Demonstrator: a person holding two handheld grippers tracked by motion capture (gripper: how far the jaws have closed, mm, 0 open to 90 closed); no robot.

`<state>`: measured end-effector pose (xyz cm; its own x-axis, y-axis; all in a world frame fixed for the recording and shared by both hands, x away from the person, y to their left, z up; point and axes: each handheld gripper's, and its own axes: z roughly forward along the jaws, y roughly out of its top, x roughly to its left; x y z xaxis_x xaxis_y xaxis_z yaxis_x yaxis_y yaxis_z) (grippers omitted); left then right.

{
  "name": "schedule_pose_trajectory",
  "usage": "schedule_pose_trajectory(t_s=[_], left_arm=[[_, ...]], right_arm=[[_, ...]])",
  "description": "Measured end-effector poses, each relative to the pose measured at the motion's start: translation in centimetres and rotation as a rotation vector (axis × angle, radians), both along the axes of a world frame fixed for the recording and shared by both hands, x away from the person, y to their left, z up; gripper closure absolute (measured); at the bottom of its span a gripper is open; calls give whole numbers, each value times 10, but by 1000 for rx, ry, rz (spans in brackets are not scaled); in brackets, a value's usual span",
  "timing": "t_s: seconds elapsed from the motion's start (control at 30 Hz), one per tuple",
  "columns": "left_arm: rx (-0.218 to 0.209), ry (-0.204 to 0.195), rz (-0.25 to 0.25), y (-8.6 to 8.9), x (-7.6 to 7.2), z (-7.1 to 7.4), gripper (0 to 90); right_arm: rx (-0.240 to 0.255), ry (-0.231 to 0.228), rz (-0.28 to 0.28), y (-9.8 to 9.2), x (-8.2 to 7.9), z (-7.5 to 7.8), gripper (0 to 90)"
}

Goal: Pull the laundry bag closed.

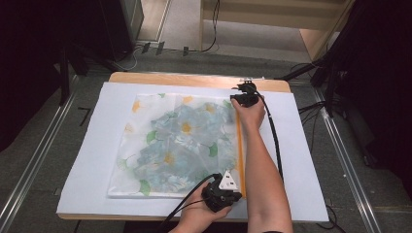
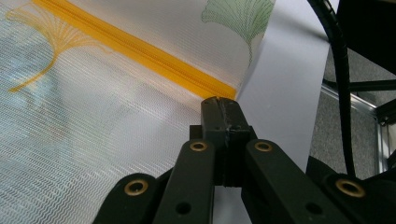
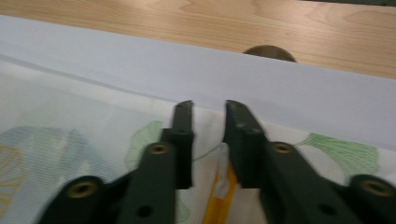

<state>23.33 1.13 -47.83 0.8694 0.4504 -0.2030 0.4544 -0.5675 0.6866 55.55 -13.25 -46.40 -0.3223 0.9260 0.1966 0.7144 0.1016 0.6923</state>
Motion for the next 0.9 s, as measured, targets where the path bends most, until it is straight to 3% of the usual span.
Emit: schedule_pose_trajectory(t_s=[0.17, 0.27, 0.53, 0.67, 0.7, 0.8, 0.9], left_arm=[[-1, -1, -4, 0, 1, 0, 900], [-5, 3, -1, 0, 1, 0, 900], [-20, 33, 1, 3, 5, 0, 900], [-106, 36, 14, 13, 6, 4, 900], [-131, 31, 34, 17, 6, 6, 785], [-208, 43, 64, 28, 9, 9, 664], [-233, 8, 75, 38, 10, 12, 580]], right_arm=[[-3, -44, 22, 3, -16, 9, 477], [12, -60, 24, -2, -27, 13, 423], [24, -91, 50, -17, -63, 15, 357], [46, -113, 77, -23, -84, 18, 334], [49, -119, 81, -24, -90, 19, 327], [44, -137, 105, -26, -108, 21, 317], [48, -150, 115, -30, -124, 24, 303]])
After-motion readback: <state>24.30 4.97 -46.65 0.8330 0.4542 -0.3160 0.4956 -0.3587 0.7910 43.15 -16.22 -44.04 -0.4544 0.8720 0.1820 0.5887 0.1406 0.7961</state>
